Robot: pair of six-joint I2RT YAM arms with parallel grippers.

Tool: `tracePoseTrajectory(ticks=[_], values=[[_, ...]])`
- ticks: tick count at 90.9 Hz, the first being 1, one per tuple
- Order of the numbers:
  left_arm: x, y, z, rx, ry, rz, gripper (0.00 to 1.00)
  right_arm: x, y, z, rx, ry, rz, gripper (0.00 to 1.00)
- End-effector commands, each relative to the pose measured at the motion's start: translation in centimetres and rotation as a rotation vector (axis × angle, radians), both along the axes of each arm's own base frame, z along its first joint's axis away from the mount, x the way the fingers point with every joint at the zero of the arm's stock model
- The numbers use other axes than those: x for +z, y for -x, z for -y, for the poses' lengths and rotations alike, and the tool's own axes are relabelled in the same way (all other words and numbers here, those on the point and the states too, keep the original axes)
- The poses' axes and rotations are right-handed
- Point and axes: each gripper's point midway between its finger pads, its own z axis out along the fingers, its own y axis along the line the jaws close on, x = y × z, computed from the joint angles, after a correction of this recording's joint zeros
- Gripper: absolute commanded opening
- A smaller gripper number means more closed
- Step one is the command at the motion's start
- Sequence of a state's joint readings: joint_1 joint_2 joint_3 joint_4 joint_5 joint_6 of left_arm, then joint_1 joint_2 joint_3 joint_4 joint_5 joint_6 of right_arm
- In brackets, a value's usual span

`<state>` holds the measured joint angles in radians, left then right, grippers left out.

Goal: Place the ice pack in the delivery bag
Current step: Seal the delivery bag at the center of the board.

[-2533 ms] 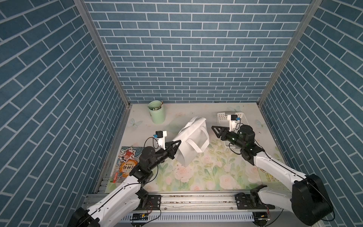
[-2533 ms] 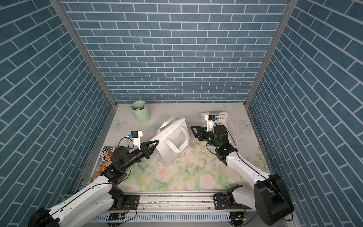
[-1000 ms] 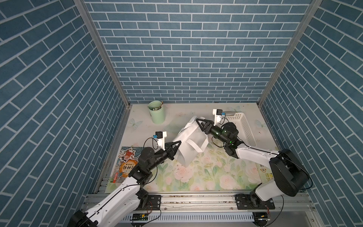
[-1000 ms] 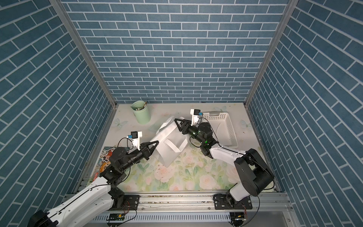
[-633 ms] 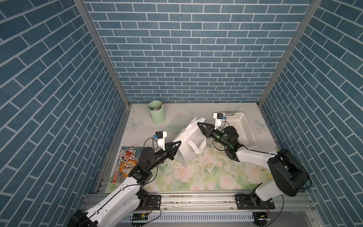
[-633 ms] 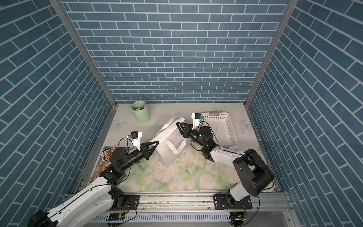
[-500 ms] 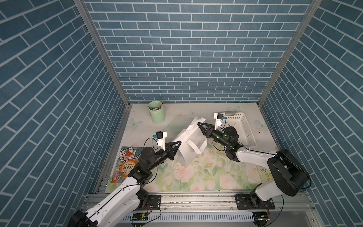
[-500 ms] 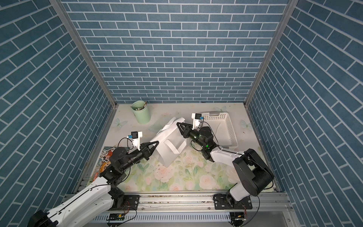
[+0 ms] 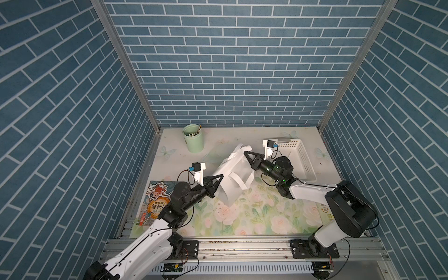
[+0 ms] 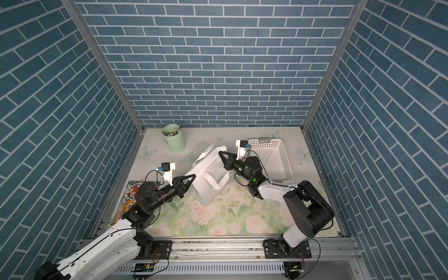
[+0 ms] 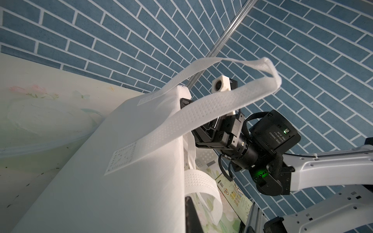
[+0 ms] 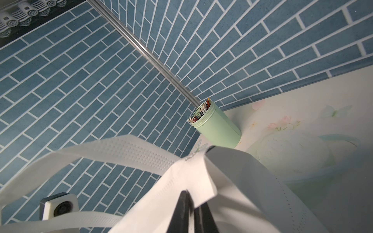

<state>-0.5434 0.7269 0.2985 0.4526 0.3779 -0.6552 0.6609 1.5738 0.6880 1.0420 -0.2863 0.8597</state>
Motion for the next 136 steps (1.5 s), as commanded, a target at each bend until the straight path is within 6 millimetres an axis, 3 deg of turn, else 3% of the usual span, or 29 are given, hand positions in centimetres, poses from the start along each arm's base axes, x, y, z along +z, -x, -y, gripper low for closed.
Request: tracePoseTrajectory(ticks=[1, 10, 13, 23, 35, 40, 57, 66, 75, 87, 101, 113, 121, 128, 136], values=[[-1.6, 1.0, 0.4, -0.051, -0.041, -0.056, 0.0, -1.0, -1.3, 0.5, -0.048, 0.017, -0.014, 0.06], [-1.6, 1.1, 0.3, -0.049, -0.046, -0.062, 0.0, -1.3, -1.4, 0.3, -0.044, 0.019, -0.019, 0.02], [-1.6, 1.1, 0.3, -0.048, -0.05, -0.064, 0.04, -1.2, -1.4, 0.3, -0.045, 0.018, -0.018, 0.01], [-1.7, 1.0, 0.0, -0.033, -0.078, -0.075, 0.36, -1.2, -1.5, 0.2, -0.044, 0.016, -0.016, 0.0], [-1.0, 0.9, -1.1, 0.028, -0.098, -0.071, 0.63, -1.3, -1.6, 0.2, -0.042, 0.016, -0.018, 0.0], [-0.1, 1.2, -1.6, 0.044, -0.09, -0.056, 0.68, -1.4, -1.6, 0.2, -0.042, 0.019, -0.021, 0.0], [4.1, 2.8, -3.3, 0.082, -0.057, 0.029, 0.68, -1.6, -1.5, 0.2, -0.039, 0.021, -0.023, 0.0], [6.5, 3.9, -3.2, 0.041, -0.038, 0.085, 0.67, -1.4, -1.4, 0.1, -0.034, 0.018, -0.02, 0.0], [7.0, 4.4, -1.5, -0.055, -0.062, 0.097, 0.62, -1.3, -1.3, 0.1, -0.029, 0.016, -0.019, 0.0], [6.4, 4.5, 1.5, -0.149, -0.156, 0.089, 0.55, -1.1, -1.3, 0.1, -0.03, 0.014, -0.015, 0.0], [6.4, 5.4, 5.6, -0.214, -0.25, 0.142, 0.54, -1.4, -1.3, 0.2, -0.033, 0.019, -0.019, 0.0], [6.1, 3.7, 7.3, -0.131, -0.364, 0.141, 0.56, -1.4, -1.2, 0.2, -0.032, 0.017, -0.021, 0.0], [5.7, 1.4, 7.3, -0.028, -0.418, 0.14, 0.6, -1.2, -1.1, 0.3, -0.032, 0.013, -0.02, 0.0], [6.4, -0.2, 7.1, 0.049, -0.43, 0.165, 0.6, -1.3, -1.0, 0.4, -0.028, 0.014, -0.022, 0.0], [7.2, -1.5, 7.5, 0.043, -0.413, 0.182, 0.67, -1.2, -0.8, 0.5, -0.028, 0.012, -0.021, 0.0]])
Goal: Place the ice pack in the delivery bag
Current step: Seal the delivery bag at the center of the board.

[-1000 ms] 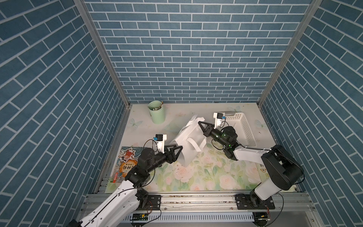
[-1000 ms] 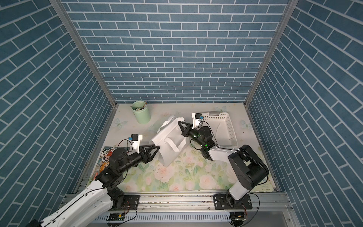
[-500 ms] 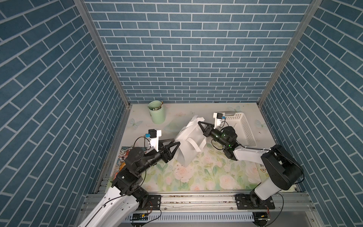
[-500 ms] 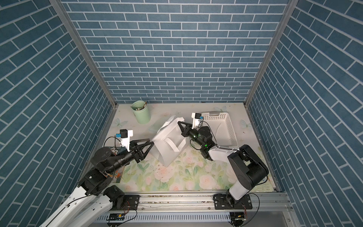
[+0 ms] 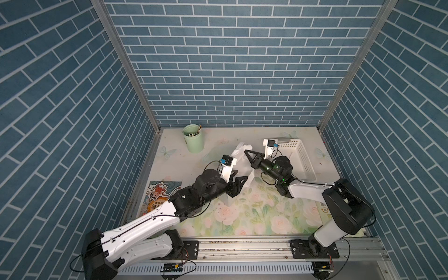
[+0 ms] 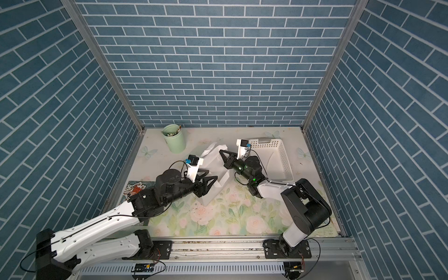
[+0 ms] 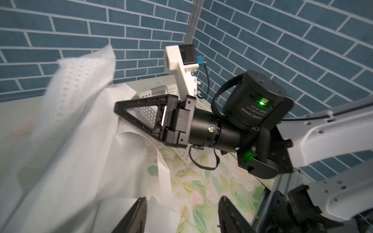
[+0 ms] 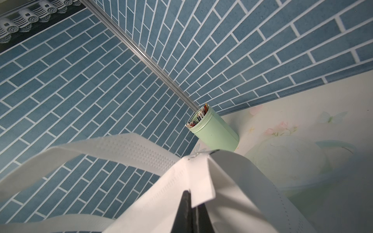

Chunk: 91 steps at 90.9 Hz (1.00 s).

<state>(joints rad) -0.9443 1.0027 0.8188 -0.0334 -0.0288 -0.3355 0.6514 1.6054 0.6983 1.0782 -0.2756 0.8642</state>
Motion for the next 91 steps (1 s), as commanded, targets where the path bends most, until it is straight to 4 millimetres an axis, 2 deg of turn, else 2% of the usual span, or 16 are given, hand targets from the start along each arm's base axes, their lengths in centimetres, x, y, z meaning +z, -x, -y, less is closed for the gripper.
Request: tracePoseTrajectory(ticks=[1, 11, 28, 48, 65, 75, 91], values=[[2.1, -3.1, -1.0, 0.094, 0.01, 0.077, 0.68, -1.2, 0.1, 0.3, -0.007, 0.025, -0.03, 0.0], [2.0, -5.4, -0.9, 0.057, 0.046, 0.012, 0.65, -1.0, 0.2, 0.4, -0.004, 0.019, -0.026, 0.0], [0.9, -6.8, 0.5, -0.003, -0.004, -0.02, 0.63, -1.1, 0.4, 0.5, -0.002, 0.016, -0.026, 0.0], [-1.5, -9.6, -1.2, 0.022, -0.049, -0.101, 0.62, -1.0, 0.5, 0.3, 0.009, 0.012, -0.023, 0.0], [-3.3, -8.7, 0.5, -0.123, -0.093, -0.156, 0.58, -1.0, 0.6, 0.2, 0.012, 0.012, -0.022, 0.0], [-4.6, -9.1, 0.0, -0.099, -0.156, -0.174, 0.53, -1.0, 0.6, 0.2, 0.013, 0.013, -0.02, 0.0], [-5.6, -9.7, -0.7, -0.062, -0.22, -0.18, 0.36, -0.8, 0.7, 0.3, 0.018, 0.01, -0.015, 0.0]])
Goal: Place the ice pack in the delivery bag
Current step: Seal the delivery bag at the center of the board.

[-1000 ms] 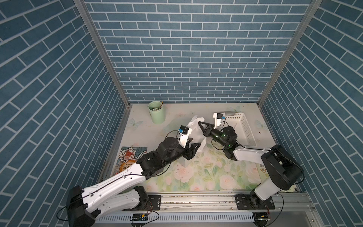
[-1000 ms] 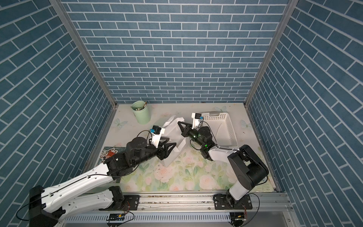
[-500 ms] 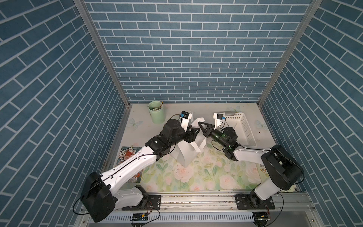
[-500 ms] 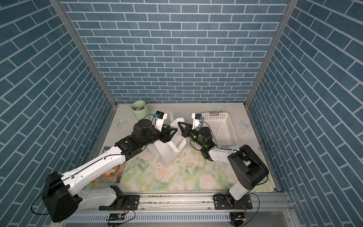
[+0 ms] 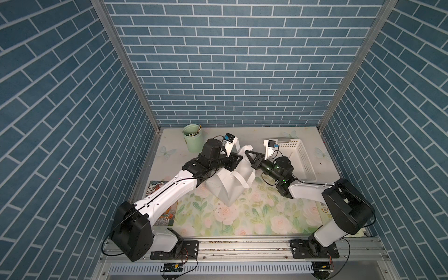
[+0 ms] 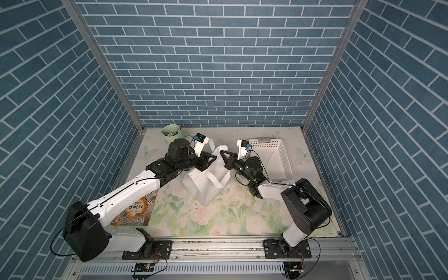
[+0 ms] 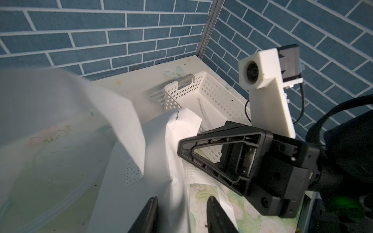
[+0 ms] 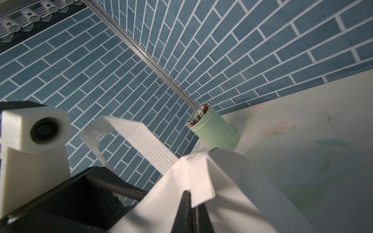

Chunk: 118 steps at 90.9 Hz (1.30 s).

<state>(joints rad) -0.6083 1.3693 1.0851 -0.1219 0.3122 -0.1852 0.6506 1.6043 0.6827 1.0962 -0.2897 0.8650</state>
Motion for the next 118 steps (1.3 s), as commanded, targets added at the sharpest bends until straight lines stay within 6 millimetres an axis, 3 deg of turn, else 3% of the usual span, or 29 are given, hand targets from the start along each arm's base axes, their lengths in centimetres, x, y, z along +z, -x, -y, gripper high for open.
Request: tracePoseTrajectory(ticks=[1, 13, 36, 55, 77, 96, 118], values=[[-2.8, 0.6, -0.3, -0.026, -0.097, -0.064, 0.35, -0.6, 0.3, 0.2, 0.004, 0.013, -0.018, 0.0], [-3.6, 0.2, -0.8, -0.002, -0.144, -0.078, 0.24, -0.4, 0.4, 0.2, 0.009, 0.013, -0.014, 0.03], [-3.8, 0.2, -1.1, 0.008, -0.163, -0.083, 0.23, -0.5, 0.4, 1.5, -0.014, 0.073, -0.001, 0.23], [-3.5, 0.4, -1.0, -0.002, -0.149, -0.077, 0.23, -0.2, -0.2, 3.8, -0.051, 0.075, 0.002, 0.3], [-3.2, 0.8, -0.9, -0.016, -0.139, -0.077, 0.27, 1.3, 0.4, 3.2, 0.016, 0.04, 0.062, 0.34], [-2.4, 1.1, -1.0, -0.019, -0.121, -0.064, 0.37, 2.1, 0.4, 3.1, 0.021, 0.01, 0.078, 0.35], [-2.3, 1.5, -0.8, -0.035, -0.102, -0.068, 0.38, 2.4, -0.2, 2.0, 0.071, -0.048, 0.057, 0.4]])
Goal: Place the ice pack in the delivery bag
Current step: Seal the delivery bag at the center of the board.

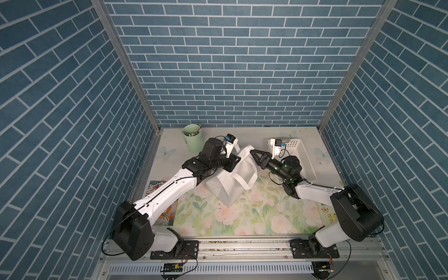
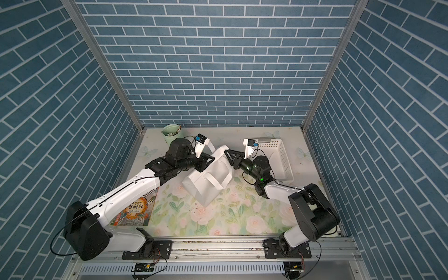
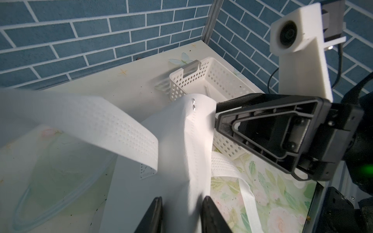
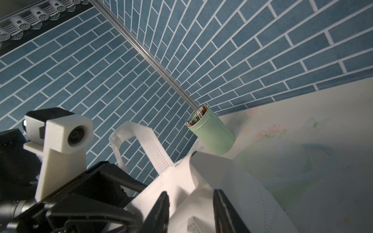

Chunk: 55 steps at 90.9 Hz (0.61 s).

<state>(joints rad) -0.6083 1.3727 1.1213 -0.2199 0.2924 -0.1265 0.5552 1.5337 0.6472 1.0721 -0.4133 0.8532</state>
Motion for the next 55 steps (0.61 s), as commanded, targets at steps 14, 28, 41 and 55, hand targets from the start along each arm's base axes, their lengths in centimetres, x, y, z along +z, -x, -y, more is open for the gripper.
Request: tracePoseTrajectory(ticks=[14, 28, 41, 55], values=[[-2.5, 1.4, 0.0, -0.033, -0.025, -0.078, 0.37, 1.9, -0.2, -1.0, 0.068, -0.102, 0.029, 0.4], [-2.6, 1.7, 0.2, -0.05, -0.011, -0.086, 0.36, 1.9, -0.5, -1.4, 0.075, -0.109, 0.027, 0.4], [-2.5, 2.0, 0.4, -0.061, -0.005, -0.088, 0.35, 2.3, -0.4, -1.8, 0.1, -0.142, 0.031, 0.36], [-2.4, 2.0, 0.3, -0.058, -0.005, -0.085, 0.34, 1.2, -0.6, -1.8, 0.093, -0.132, 0.009, 0.21]])
